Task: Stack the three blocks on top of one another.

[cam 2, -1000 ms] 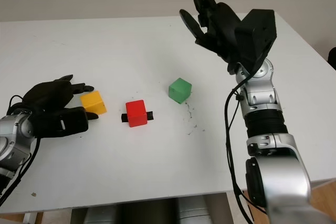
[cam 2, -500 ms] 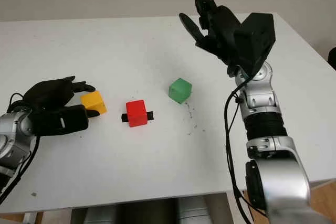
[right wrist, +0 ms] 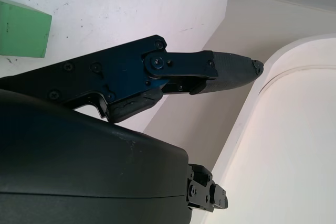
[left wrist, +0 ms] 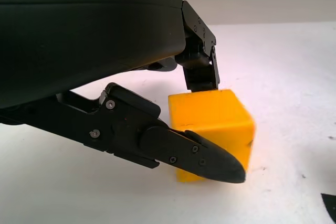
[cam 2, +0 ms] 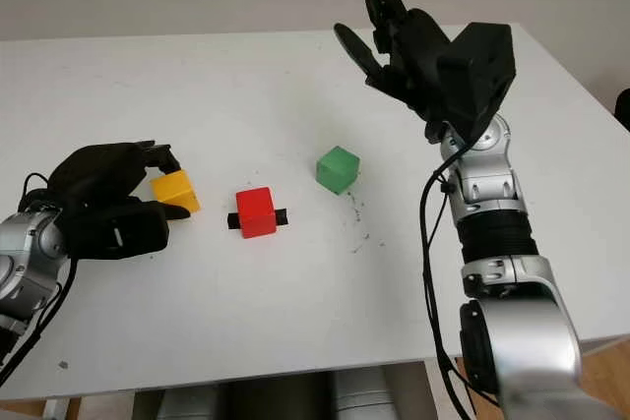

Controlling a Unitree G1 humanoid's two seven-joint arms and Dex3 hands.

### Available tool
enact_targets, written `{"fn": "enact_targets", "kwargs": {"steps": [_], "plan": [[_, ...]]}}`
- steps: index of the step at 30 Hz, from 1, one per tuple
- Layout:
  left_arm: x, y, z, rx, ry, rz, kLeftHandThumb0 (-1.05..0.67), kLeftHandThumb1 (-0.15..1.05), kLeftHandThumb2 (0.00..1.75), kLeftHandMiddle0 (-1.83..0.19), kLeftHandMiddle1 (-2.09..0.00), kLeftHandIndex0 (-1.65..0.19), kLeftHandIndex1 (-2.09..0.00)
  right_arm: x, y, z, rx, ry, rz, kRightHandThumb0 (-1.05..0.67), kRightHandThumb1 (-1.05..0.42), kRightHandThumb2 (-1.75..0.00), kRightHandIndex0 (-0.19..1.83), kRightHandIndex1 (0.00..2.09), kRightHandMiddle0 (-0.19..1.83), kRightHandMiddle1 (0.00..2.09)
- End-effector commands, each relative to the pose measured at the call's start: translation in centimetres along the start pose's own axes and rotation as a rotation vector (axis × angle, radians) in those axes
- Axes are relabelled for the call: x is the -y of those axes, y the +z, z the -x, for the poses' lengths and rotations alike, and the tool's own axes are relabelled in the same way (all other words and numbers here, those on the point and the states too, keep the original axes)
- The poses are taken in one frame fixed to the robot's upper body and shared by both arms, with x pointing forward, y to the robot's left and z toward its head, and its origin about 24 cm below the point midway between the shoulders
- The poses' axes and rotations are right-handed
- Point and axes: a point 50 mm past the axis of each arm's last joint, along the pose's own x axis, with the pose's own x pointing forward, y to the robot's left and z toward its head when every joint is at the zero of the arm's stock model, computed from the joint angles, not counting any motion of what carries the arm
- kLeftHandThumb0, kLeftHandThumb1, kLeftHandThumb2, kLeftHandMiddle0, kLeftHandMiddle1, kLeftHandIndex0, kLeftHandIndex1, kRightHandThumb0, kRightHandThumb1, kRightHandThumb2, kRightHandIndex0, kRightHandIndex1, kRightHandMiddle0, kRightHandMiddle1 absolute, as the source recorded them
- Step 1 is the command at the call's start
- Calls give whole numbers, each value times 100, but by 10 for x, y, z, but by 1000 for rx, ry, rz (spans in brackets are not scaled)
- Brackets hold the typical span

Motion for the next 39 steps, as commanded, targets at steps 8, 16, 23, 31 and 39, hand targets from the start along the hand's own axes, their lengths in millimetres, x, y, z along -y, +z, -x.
{"fn": "enact_targets", "kwargs": {"steps": [8,16,23,31,39], "plan": [[-4,0,3,10,23,-151,-51,93,6,-44,-7,-45,-136,1,5,-2,19,-4,2,-75,-105,-38,-19,0,-13,6],[-8,5,3,36,39,-166,-45,92,5,-47,-6,-49,-131,-1,6,-2,19,-4,5,-73,-105,-39,-19,0,-12,6],[-29,9,7,93,96,-47,-38,91,5,-48,-6,-43,-147,-2,4,-2,18,1,-5,-74,-105,-38,-19,0,-13,6],[-59,18,15,155,173,-95,-40,92,6,-44,-4,-41,-150,-5,3,-3,16,3,-19,-75,-105,-37,-19,0,-13,6],[-72,26,21,219,220,-25,-40,93,5,-43,-5,-44,-152,-6,3,-3,15,5,-25,-74,-105,-38,-19,0,-13,5]]}}
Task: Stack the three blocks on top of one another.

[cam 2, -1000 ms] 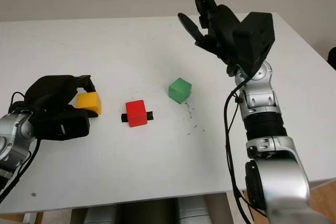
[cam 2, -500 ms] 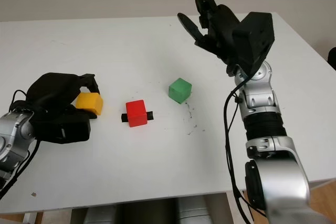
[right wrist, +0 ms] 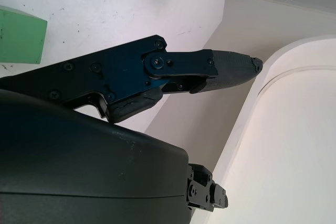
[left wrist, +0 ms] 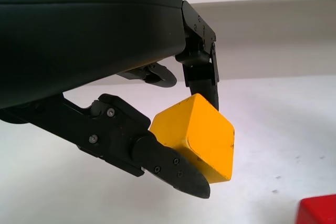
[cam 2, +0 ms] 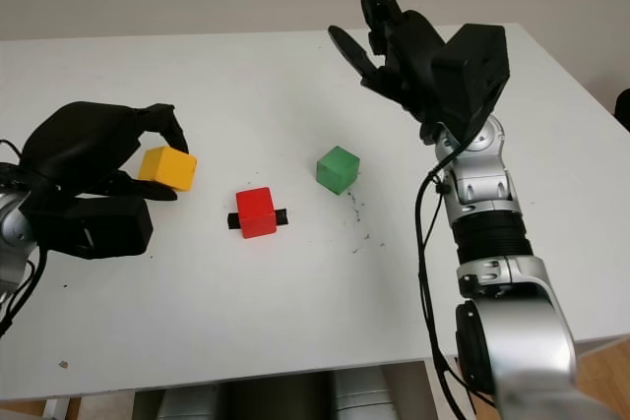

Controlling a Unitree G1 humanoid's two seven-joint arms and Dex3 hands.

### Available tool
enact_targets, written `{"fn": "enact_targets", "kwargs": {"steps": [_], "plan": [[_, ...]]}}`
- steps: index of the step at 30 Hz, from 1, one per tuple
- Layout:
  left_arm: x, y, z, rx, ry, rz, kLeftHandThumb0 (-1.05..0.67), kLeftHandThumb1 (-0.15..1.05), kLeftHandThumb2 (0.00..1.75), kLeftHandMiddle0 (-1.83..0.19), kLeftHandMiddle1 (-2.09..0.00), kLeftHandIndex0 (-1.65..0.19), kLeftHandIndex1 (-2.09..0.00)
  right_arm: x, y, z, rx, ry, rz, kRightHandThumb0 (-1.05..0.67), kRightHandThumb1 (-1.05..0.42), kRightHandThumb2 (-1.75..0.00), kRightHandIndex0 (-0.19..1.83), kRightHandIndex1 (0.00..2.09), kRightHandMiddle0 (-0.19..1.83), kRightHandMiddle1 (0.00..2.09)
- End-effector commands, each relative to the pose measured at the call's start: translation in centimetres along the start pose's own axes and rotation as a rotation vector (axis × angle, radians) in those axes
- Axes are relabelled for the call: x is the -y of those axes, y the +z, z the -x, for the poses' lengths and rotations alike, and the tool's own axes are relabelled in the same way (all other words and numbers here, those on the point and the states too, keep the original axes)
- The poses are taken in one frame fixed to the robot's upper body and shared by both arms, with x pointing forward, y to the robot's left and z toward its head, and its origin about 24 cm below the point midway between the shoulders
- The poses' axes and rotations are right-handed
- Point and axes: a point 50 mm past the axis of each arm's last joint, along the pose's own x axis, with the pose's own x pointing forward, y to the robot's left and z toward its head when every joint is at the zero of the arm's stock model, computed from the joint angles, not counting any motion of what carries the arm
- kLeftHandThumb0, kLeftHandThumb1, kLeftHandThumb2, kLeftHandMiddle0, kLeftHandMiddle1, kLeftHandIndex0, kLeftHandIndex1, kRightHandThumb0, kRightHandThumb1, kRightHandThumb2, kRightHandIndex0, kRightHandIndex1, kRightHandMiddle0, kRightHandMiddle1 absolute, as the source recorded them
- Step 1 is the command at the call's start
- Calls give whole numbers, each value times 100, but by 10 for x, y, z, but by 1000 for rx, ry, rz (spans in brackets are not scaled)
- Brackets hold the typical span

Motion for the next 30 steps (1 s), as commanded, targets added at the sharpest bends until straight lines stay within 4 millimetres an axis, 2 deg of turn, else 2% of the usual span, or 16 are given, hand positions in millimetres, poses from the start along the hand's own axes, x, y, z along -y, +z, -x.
{"fn": "enact_targets", "kwargs": {"steps": [1,9,13,18,30], "plan": [[-13,4,0,34,63,37,-40,93,5,-42,-5,-43,-155,-1,4,-1,18,1,0,-75,-105,-38,-19,0,-14,5],[-16,6,0,50,62,213,-41,95,6,-40,-4,-39,-164,-1,4,-1,20,9,-4,-75,-105,-39,-19,0,-14,5],[-15,9,-1,62,56,375,-42,94,5,-40,-4,-42,-170,-2,3,-1,20,16,-24,-74,-105,-40,-19,0,-15,5],[-11,13,-2,86,47,536,-43,93,5,-39,-5,-43,-164,-4,1,0,26,18,-32,-73,-105,-42,-19,0,-14,5],[4,19,-7,114,17,729,-46,94,5,-39,-5,-45,-162,-5,0,0,17,23,-29,-74,-105,-44,-19,0,-15,5]]}}
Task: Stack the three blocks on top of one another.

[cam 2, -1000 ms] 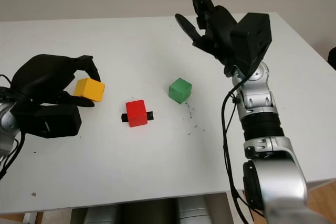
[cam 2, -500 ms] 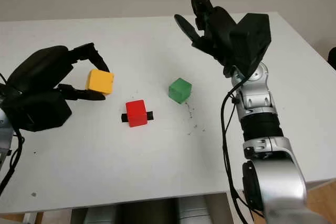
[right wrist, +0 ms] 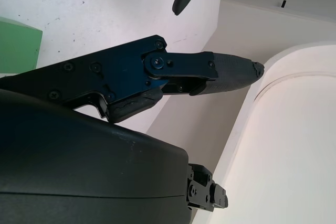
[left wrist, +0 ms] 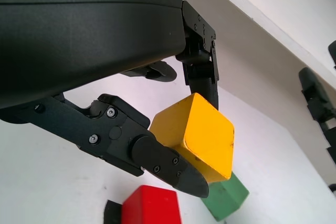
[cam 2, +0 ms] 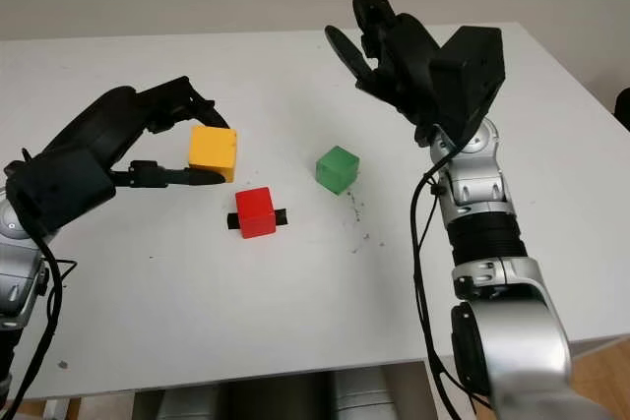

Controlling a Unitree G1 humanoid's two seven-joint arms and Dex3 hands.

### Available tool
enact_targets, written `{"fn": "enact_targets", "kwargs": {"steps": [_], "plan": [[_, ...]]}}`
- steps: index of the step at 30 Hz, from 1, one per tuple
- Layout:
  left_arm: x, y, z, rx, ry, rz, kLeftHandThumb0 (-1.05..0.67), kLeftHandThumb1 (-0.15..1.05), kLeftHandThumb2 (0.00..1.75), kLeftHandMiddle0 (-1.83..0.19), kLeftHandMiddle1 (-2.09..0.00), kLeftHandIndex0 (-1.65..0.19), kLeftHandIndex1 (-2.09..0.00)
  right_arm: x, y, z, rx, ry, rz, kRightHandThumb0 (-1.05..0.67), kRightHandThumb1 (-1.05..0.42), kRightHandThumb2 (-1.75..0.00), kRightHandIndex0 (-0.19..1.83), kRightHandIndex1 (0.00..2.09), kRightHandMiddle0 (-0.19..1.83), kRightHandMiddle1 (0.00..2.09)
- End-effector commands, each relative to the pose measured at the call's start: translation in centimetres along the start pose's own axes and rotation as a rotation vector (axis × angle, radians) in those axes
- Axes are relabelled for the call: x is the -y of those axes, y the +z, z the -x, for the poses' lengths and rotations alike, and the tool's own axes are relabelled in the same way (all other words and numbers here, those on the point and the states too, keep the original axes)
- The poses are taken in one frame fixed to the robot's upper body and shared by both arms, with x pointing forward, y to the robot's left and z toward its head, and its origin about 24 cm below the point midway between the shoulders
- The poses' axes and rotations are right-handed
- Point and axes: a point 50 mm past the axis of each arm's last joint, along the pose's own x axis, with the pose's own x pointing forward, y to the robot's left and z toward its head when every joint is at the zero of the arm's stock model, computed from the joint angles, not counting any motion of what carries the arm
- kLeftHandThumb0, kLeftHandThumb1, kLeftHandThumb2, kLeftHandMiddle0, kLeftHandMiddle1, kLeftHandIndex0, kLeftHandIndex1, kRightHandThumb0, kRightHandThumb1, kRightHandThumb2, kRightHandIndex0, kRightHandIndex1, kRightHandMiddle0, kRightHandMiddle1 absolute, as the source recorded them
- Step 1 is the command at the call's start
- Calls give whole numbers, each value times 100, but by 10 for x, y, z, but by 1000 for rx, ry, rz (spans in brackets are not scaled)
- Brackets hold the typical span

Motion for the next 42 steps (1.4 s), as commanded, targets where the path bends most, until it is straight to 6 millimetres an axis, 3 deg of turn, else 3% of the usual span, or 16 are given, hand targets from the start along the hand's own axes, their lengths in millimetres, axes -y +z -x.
{"fn": "enact_targets", "kwargs": {"steps": [1,5,22,42], "plan": [[-1,2,-3,23,23,49,-47,94,5,-39,-5,-45,-162,1,1,0,8,0,-7,-74,-105,-44,-19,0,-15,5],[8,-3,-4,15,32,143,-49,94,5,-38,-4,-45,-168,0,1,-1,7,3,-13,-75,-105,-43,-19,0,-16,5],[45,-20,0,-24,123,208,-45,95,5,-36,-2,-38,-172,2,3,-1,7,-5,-22,-74,-105,-41,-19,0,-15,5],[59,-16,21,-145,160,264,-42,94,5,-38,-3,-40,-178,-1,0,-2,11,4,-18,-74,-105,-41,-19,0,-16,5]]}}
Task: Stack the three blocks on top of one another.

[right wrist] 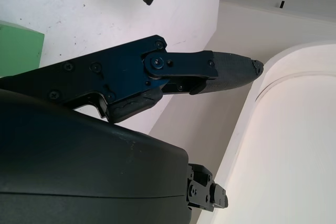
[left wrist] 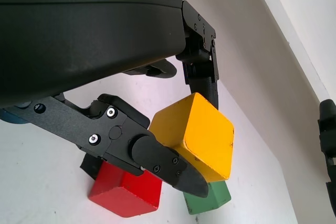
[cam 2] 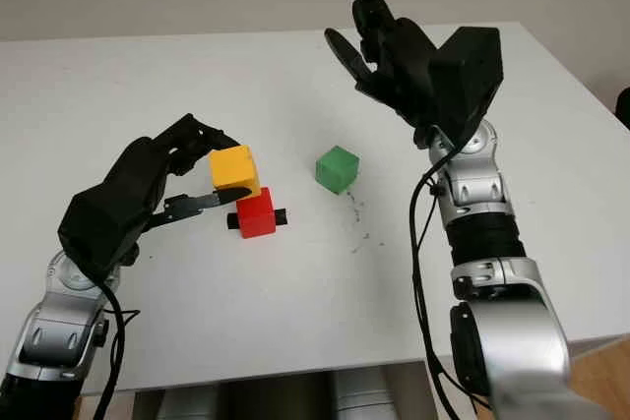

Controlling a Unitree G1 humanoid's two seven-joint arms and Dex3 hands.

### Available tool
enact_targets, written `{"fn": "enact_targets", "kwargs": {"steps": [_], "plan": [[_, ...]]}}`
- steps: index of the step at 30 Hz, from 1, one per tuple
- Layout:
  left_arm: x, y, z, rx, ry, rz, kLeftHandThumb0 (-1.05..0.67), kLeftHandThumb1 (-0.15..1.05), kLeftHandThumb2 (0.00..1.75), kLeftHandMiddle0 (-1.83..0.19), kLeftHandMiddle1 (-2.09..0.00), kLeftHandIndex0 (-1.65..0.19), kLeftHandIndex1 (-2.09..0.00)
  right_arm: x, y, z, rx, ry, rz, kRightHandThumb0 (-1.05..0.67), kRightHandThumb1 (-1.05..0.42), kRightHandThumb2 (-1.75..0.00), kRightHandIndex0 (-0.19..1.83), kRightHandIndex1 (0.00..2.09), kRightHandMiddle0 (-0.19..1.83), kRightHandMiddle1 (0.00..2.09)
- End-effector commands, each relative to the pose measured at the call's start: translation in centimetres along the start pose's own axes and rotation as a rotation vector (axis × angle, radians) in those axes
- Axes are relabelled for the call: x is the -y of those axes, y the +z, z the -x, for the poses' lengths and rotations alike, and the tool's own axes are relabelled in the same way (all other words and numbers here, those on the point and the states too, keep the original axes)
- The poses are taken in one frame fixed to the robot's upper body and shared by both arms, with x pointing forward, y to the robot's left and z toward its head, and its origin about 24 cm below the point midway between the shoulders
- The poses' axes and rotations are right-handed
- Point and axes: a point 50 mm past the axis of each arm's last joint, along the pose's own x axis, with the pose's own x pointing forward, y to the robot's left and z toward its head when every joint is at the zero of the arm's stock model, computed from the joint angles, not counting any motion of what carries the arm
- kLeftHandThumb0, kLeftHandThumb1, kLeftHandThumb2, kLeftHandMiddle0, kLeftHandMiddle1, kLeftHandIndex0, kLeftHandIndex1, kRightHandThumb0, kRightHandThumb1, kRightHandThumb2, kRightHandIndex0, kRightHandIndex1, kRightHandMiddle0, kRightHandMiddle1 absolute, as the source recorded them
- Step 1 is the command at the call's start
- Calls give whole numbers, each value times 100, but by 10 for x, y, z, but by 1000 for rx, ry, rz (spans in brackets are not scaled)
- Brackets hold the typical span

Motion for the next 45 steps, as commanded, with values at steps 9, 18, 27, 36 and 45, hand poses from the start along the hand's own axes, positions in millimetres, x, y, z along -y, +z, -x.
{"fn": "enact_targets", "kwargs": {"steps": [9,18,27,36,45], "plan": [[8,-2,0,-17,-47,13,-38,93,5,-39,-2,-39,-178,1,4,0,13,-10,4,-75,-105,-41,-19,0,-16,5],[11,-4,-10,-19,-49,-8,-41,92,5,-41,-2,-42,-175,3,2,1,-1,-15,1,-76,-105,-40,-19,0,-15,6],[11,-6,-17,-18,-38,-15,-43,92,5,-41,-1,-43,-176,3,1,2,-4,-18,-5,-75,-105,-39,-19,0,-13,6],[12,-7,-18,-19,-37,11,-42,92,5,-42,0,-43,-180,2,2,2,-6,-14,-3,-74,-105,-40,-19,0,-14,6],[13,-4,-16,-37,-29,28,-40,92,5,-42,0,-46,-176,3,3,2,-5,-19,-12,-73,-105,-40,-19,0,-14,6]]}}
